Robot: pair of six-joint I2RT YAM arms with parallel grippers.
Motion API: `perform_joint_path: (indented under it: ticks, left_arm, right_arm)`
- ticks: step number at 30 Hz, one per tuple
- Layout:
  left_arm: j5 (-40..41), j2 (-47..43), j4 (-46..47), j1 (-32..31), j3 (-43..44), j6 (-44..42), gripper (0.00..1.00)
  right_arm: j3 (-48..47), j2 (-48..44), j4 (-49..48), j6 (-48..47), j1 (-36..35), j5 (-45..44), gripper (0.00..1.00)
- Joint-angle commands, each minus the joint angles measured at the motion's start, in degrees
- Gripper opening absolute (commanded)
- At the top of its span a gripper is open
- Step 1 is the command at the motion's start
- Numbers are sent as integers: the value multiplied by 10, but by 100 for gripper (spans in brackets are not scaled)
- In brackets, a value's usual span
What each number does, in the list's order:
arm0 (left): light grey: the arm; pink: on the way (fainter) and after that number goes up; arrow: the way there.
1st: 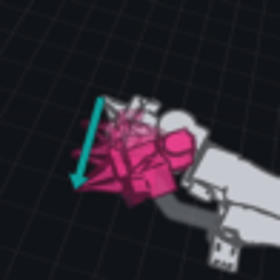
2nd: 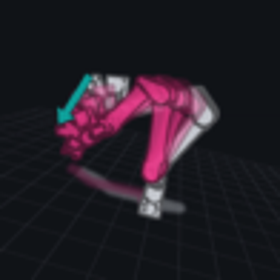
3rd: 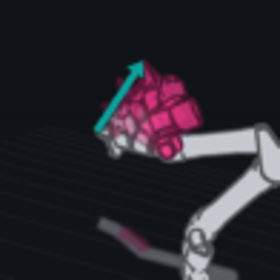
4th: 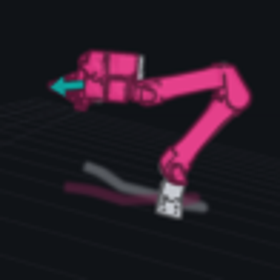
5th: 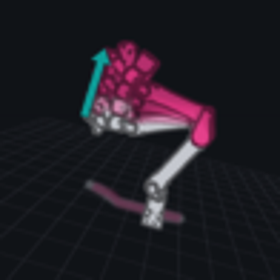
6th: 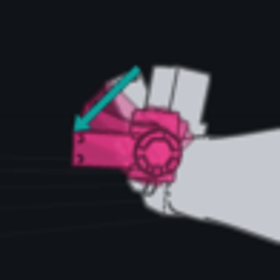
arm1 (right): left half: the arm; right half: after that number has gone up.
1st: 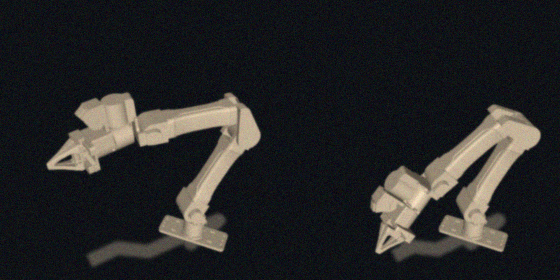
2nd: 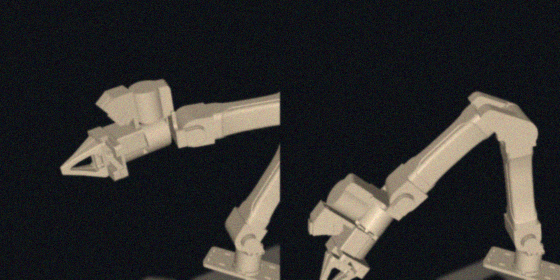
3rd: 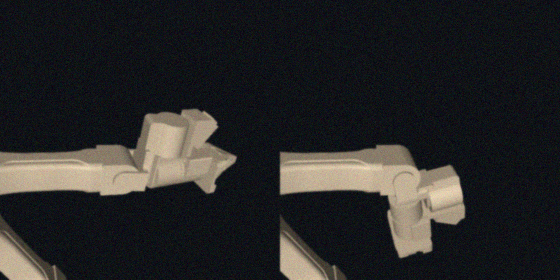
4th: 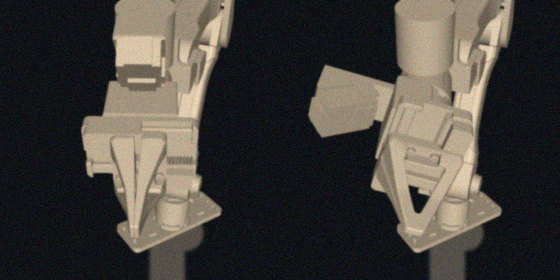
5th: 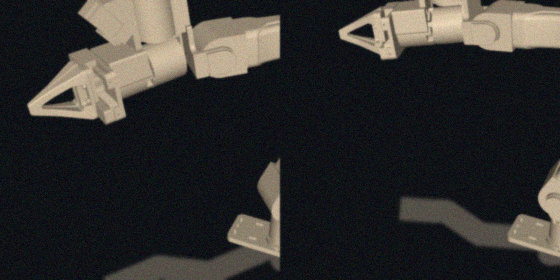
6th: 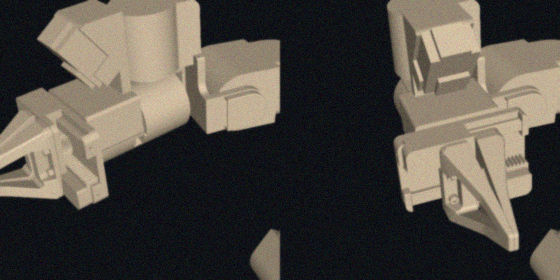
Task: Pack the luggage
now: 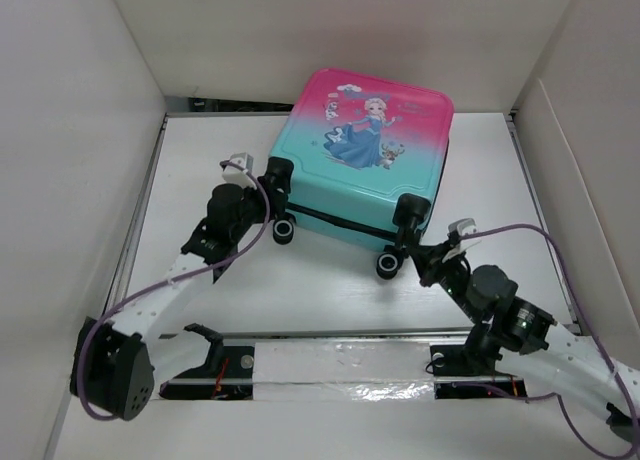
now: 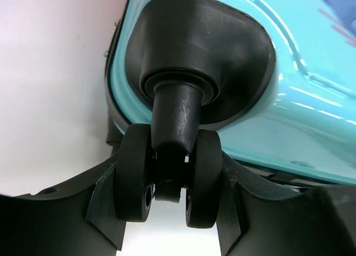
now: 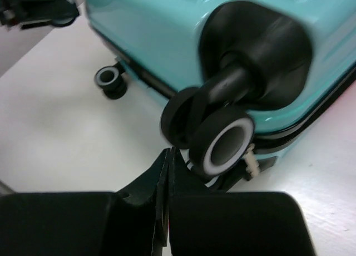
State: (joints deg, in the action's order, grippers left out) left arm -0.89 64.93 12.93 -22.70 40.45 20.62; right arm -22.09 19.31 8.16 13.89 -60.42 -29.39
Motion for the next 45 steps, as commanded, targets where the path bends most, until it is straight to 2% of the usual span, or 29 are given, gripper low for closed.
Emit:
perform_joint_path:
  ticks: [1, 2, 4, 5, 6, 8, 9, 10, 12, 13, 15, 16, 18, 19, 23, 24, 25, 26, 28, 29, 37, 41, 45]
  left_arm:
    - [55, -94, 76, 5, -42, 92, 0]
    - [53, -134, 71, 5, -54, 98, 0]
    - [55, -172, 62, -3, -81, 113, 0]
    - [48, -197, 58, -3, -84, 117, 0]
    - [47, -204, 43, -3, -74, 120, 0]
    - [45, -210, 17, -3, -47, 120, 0]
    - [36, -209, -1, -3, -19, 116, 0]
    - [31, -207, -6, -3, -6, 115, 0]
    - [18, -193, -20, -3, 27, 112, 0]
    - [16, -193, -24, -3, 34, 112, 0]
    - [12, -188, -28, -3, 41, 111, 0]
    - [12, -188, -29, -3, 39, 111, 0]
    - [12, -194, -27, -3, 32, 120, 0]
    - [12, -197, -24, -3, 28, 125, 0]
    - [-4, -219, 9, -3, 7, 156, 0]
    - [-10, -219, 27, -3, -4, 164, 0]
    - [-15, -219, 37, -3, -8, 176, 0]
    - [-19, -216, 44, -3, -12, 181, 0]
    - [-34, -211, 59, -3, -19, 188, 0]
    - [-38, -207, 61, -3, -20, 190, 0]
    - [-50, -216, 68, -3, -35, 192, 0]
    - [-54, -218, 68, -3, -36, 194, 0]
    - [-53, -222, 63, -3, -41, 194, 0]
  right_arm:
    - [-54, 32, 22, -99, 92, 135, 0]
    - [-80, 73, 17, -118, 119, 217, 0]
    - [-103, 120, 4, -168, 191, 314, 0]
    - [-126, 142, -2, -177, 211, 398, 0]
    - [-138, 176, -2, -184, 227, 431, 0]
    - [-147, 184, -14, -188, 238, 472, 7]
    - [-150, 162, -15, -184, 238, 469, 11]
    - [-149, 142, -14, -172, 238, 460, 27]
    - [-135, 73, -5, -153, 217, 425, 45]
    - [-126, 49, 1, -146, 217, 412, 46]
    - [-92, 5, 18, -120, 199, 374, 42]
    - [-49, -34, 24, -90, 199, 359, 25]
    - [1, -70, 26, -60, 192, 332, 3]
    - [25, -86, 23, -28, 192, 323, 0]
    - [113, -132, 9, 40, 187, 228, 1]
    - [119, -131, 3, 45, 187, 191, 7]
    - [123, -126, -6, 47, 187, 174, 24]
    - [128, -118, -37, 43, 187, 162, 32]
    - [136, -79, -72, 25, 187, 127, 42]
    - [136, -61, -115, 18, 187, 118, 44]
    - [106, 146, -241, -48, 187, 98, 46]
    - [100, 203, -279, -51, 187, 87, 45]
    - [120, 234, -385, -54, 192, 81, 39]
